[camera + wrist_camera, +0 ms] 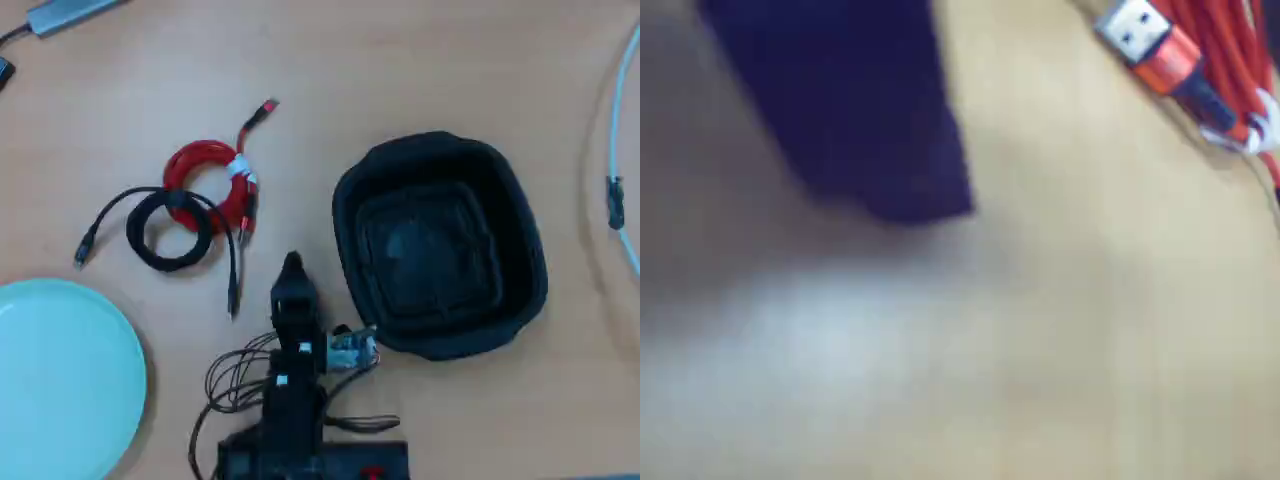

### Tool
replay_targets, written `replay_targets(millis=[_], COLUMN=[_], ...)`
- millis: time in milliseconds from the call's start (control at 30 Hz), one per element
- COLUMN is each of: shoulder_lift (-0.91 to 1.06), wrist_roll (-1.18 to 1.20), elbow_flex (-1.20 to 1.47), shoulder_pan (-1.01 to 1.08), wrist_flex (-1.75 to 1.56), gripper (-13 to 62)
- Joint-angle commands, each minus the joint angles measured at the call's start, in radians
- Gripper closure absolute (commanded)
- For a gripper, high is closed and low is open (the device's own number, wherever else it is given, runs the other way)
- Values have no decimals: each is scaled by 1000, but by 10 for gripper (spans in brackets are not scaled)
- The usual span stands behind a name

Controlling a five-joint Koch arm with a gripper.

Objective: Put a black charging cable in a black bowl and put a red charging cable in a green bowl

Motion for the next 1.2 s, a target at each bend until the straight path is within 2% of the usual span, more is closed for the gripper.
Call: replay_targets(millis=[0,800,1167], shoulder_lift=[-160,-156,-51], wrist_roll=[163,163,170], elbow_flex=[-896,-899,-943], shoulder_pan=[-282,-270,-434], wrist_flex=[1072,1071,1114], gripper=[113,113,113])
